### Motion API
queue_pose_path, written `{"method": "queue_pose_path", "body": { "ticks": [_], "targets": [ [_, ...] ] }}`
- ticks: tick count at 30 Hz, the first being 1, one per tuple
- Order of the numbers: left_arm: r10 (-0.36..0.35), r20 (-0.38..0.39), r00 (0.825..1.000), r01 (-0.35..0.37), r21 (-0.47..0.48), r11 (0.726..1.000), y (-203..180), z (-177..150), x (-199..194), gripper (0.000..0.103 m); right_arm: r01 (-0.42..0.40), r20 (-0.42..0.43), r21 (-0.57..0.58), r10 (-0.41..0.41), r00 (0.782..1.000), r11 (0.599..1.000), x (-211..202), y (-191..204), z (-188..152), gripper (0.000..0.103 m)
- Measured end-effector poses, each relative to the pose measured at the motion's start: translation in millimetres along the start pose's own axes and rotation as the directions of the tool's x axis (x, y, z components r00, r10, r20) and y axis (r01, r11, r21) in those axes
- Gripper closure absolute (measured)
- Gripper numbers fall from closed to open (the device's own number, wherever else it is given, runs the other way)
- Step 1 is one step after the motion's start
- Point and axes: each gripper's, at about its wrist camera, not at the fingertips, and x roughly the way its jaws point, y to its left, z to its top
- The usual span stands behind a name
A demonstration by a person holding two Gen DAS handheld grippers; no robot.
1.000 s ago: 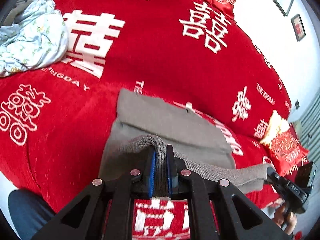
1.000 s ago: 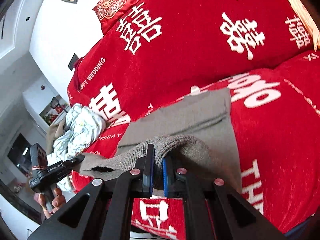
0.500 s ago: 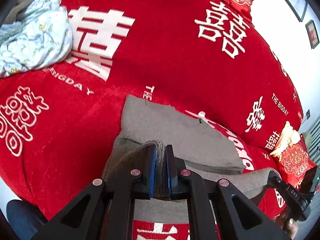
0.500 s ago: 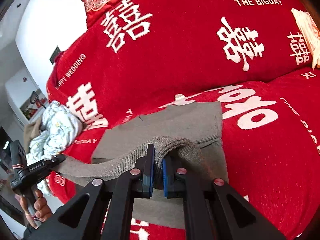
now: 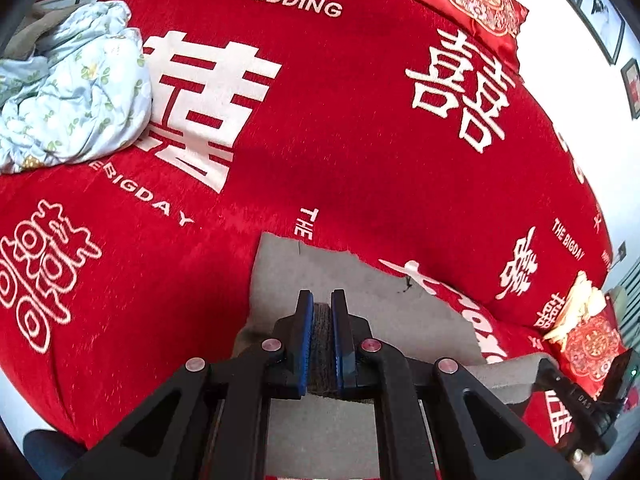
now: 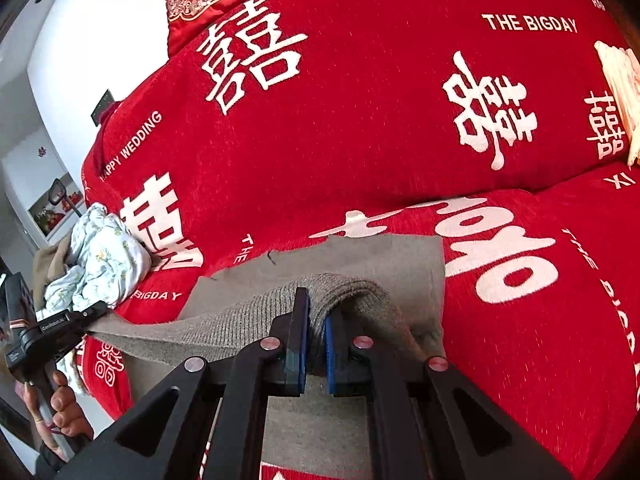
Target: Fold small clothes
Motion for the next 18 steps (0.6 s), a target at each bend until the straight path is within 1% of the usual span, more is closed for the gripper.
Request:
{"method": "queue_pose_path", "body": {
  "ticks": [7,14,18],
  "targets": [
    [-0.006,-0.012,1.000,0.006,-0.025,1.000,-1,11,11,0.093,0.014,-0.008,0.021,-0.013,1.000,1.000,11,-3,8,0.096],
    [-0.020,0.047,0.999,0.021,-0.005,1.000,-16,33,-1,0.093,-0.016,0.036,0.027,0.015,0.999,1.000,4,7,34,0.096],
    [-0.021,0.047,0.999,0.022,-0.011,1.000,-19,41,2,0.093,-0.016,0.033,0.044,0.015,0.999,0.999,10,6,42,0.096]
  ]
}}
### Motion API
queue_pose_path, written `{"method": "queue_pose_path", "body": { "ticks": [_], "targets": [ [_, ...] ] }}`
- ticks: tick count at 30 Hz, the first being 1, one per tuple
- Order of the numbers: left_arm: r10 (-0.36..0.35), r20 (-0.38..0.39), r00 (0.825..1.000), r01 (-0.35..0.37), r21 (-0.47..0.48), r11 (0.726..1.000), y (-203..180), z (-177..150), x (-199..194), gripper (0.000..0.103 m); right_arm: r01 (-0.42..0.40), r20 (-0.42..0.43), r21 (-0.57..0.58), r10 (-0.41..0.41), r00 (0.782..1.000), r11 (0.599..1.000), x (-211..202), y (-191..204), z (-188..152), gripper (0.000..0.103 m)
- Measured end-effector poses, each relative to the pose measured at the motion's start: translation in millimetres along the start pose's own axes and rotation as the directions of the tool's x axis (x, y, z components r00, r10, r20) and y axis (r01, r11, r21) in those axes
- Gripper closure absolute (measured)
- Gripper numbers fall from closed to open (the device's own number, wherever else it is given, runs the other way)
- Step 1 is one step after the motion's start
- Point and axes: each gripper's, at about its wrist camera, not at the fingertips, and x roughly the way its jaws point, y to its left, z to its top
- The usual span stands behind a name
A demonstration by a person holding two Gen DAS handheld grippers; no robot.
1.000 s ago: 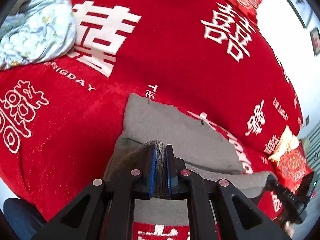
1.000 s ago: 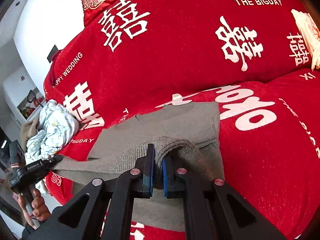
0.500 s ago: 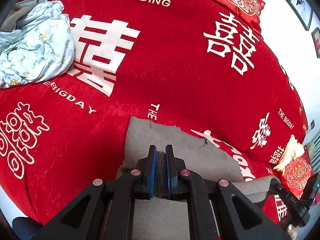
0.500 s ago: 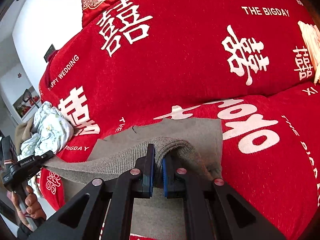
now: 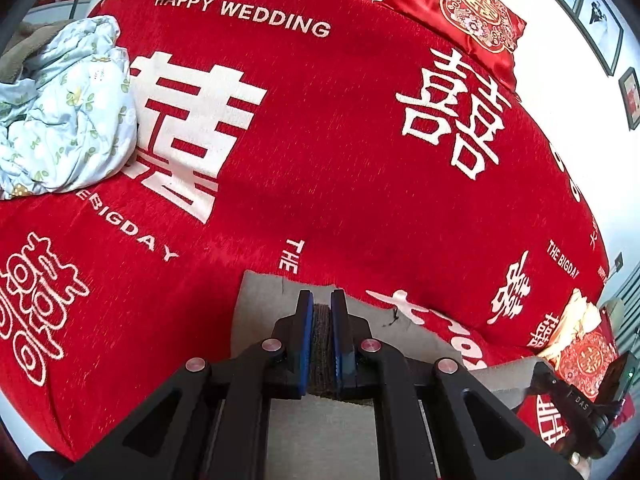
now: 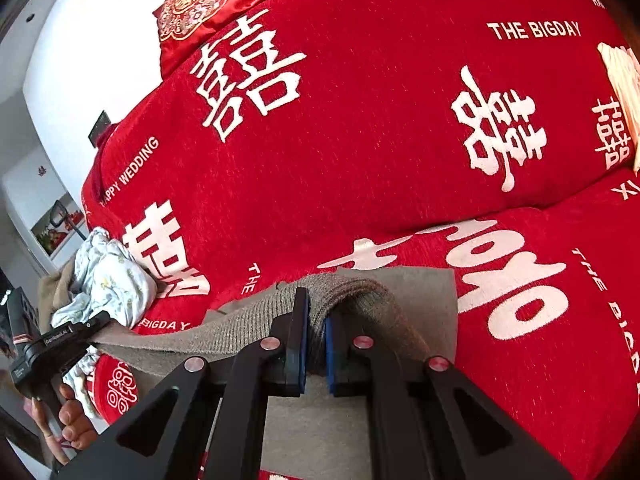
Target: Fold small clothes
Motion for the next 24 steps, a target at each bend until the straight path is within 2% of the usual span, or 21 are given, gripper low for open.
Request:
{"method": "queue_pose_path", "body": {
  "ticks": [14,24],
  "targets": [
    [0.067,-0.090,0.994,-0.066,0.014,0.998,4,1,55,0.093,0.070,-0.063,0.024,-0.068,0.996,0.997,41,-11,-2,0.096],
    [0.132,-0.172,0.976,-0.127,0.040,0.991,-1,5,120,0.093,0.130,-0.158,0.087,-0.115,0.981,0.988,98,-38,1,0.096]
  ]
}}
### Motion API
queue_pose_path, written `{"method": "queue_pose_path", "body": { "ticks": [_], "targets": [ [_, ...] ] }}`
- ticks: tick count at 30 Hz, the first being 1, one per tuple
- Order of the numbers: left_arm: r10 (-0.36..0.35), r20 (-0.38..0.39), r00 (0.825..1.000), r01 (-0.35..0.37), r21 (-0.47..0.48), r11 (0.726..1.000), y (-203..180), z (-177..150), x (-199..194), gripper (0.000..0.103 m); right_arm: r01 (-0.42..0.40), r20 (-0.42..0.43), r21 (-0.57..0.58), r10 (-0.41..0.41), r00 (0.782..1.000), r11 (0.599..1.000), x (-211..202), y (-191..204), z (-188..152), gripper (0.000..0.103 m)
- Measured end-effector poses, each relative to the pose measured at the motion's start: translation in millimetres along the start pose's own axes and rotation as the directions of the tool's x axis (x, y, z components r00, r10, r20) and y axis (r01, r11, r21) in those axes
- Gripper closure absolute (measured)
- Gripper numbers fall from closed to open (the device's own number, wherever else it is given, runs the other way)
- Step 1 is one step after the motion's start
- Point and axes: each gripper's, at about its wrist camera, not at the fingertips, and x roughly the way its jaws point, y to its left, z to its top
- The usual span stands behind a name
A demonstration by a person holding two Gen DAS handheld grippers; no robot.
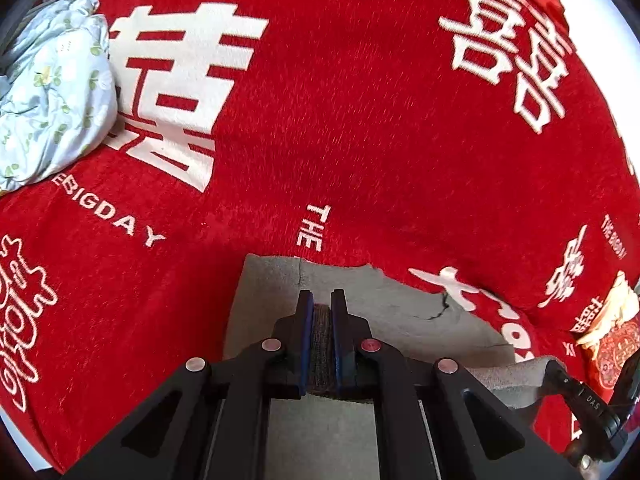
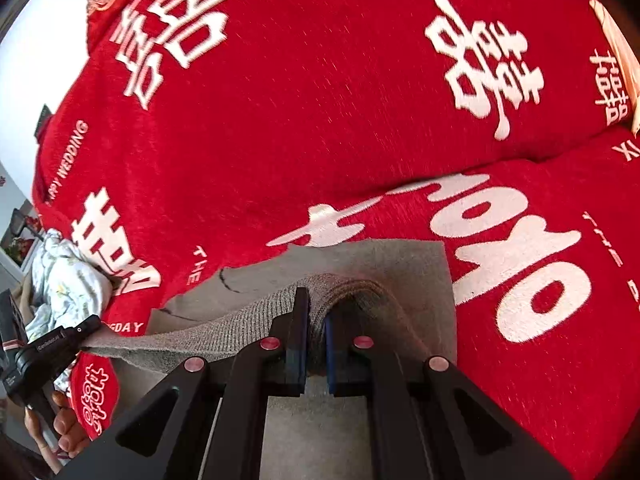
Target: Fold small clothes
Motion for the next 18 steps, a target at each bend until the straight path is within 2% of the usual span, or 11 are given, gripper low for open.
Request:
{"method": "queue_pose_path", "body": {
  "ticks": [10,16,18],
  "targets": [
    [0.034,-0.083,0.996,-0.037,-0.025,0.999,6,10,58,0.093,0.022,-0.083,0.034,-0.019,0.996,0.999,53,-12,15,0.096],
    [0.037,-0.127,0.991,-0.043,-0.045,0.998,11,14,83,0.093,0.025,-0.123,0.047,-0.019,0.992,0.999,77,-20,20,0.095],
    [0.019,-0.158,0.987,-0.029,-0.065,0.997,13,17,92,0.092,0.021,-0.136,0.071,-0.011,0.991,0.997,83,-25,21,0.092]
  ]
}}
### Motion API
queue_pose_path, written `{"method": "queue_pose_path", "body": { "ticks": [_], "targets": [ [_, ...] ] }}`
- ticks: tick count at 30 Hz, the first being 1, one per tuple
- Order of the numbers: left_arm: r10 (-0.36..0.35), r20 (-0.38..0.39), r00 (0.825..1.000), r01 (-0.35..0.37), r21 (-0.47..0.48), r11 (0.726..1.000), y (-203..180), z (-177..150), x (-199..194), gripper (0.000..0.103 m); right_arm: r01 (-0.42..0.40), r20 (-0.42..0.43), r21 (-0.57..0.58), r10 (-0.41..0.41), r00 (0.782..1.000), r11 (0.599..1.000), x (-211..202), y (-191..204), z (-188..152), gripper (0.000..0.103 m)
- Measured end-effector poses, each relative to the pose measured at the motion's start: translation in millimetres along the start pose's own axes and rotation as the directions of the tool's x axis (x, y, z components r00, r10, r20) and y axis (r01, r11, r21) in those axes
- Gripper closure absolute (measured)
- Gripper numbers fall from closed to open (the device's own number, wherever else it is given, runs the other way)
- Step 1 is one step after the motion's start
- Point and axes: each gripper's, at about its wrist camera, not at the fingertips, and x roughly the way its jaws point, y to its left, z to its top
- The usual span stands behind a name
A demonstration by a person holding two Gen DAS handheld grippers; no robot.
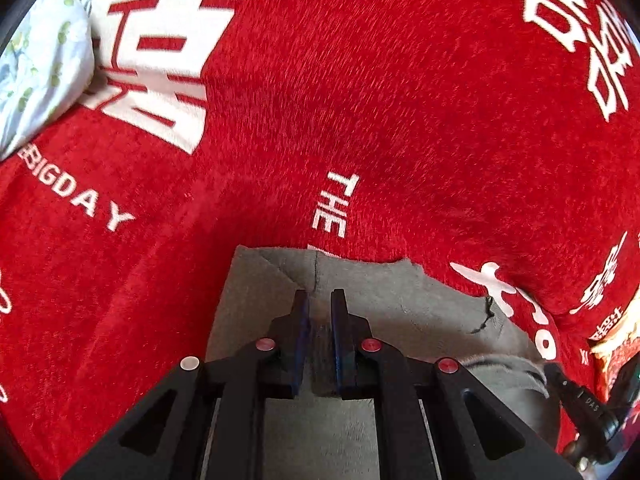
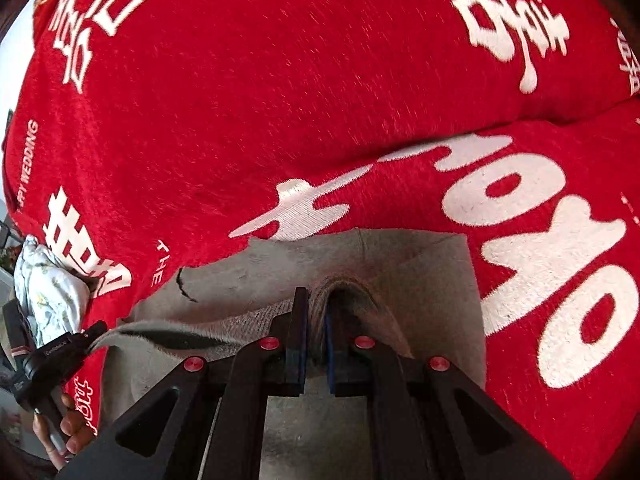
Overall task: Fold small clothes
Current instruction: 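Open both tools and release the folded sweater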
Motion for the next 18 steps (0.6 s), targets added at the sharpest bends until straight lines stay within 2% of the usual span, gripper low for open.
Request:
{"method": "queue_pose_path", "body": {
  "ticks": [2,3,4,5,7,9,11,14,16,18],
  "targets": [
    [-0.021,-0.027,0.999,0.021,-0.022,1.000,4,5,7,0.070,-0.011,-0.002,0.032,0.011,1.000,0.999,3,-6,3,0.086],
    [-0.019,-0.028,0.999,0.018,-0.042,0.999,7,7,9,0.035,-0.027,-0.002,0.051,0.027,1.000,0.998,4,-9,4,0.081],
    [-0.008,-0.012,1.000,0.007,-0.057,0.998,9,8,8,0.007,-0.039,0.004,0.071,0.038,0.999,0.997,5,-12,5,0.063],
    [0.009,0.014,1.000,-0.007,-0.079,0.997,12,9,6,0.002,-0.036,0.016,0.084,0.035,0.999,0.996,3,-14,7,0.039],
    [-0.006,0.026,1.000,0.008,-0.102,0.995,17,13,3,0.001,-0.024,0.056,0.099,0.018,0.998,0.995,-3,-17,9,0.022],
    [-0.048,0.004,0.999,0.048,-0.112,0.993,21,15,-1,0.001,-0.033,0.088,0.094,0.025,0.996,0.995,-11,-17,9,0.022],
    [-0.074,0.026,0.997,0.076,-0.095,0.993,25,11,-13,0.001,-0.030,0.083,0.046,0.026,0.996,0.999,-18,-13,8,0.022],
    [-0.007,0.013,1.000,0.006,0.077,0.997,14,-1,-21,0.001,0.059,0.089,-0.117,-0.049,0.995,0.991,-27,-2,4,0.022],
    [0.063,0.001,0.998,-0.062,0.219,0.974,5,-10,-16,0.001,0.076,0.077,-0.191,-0.062,0.995,0.979,-28,1,3,0.022],
    [0.049,-0.034,0.998,-0.037,0.289,0.957,3,-14,-8,0.001,0.061,0.044,-0.261,-0.051,0.998,0.963,-25,4,3,0.022]
  ]
}}
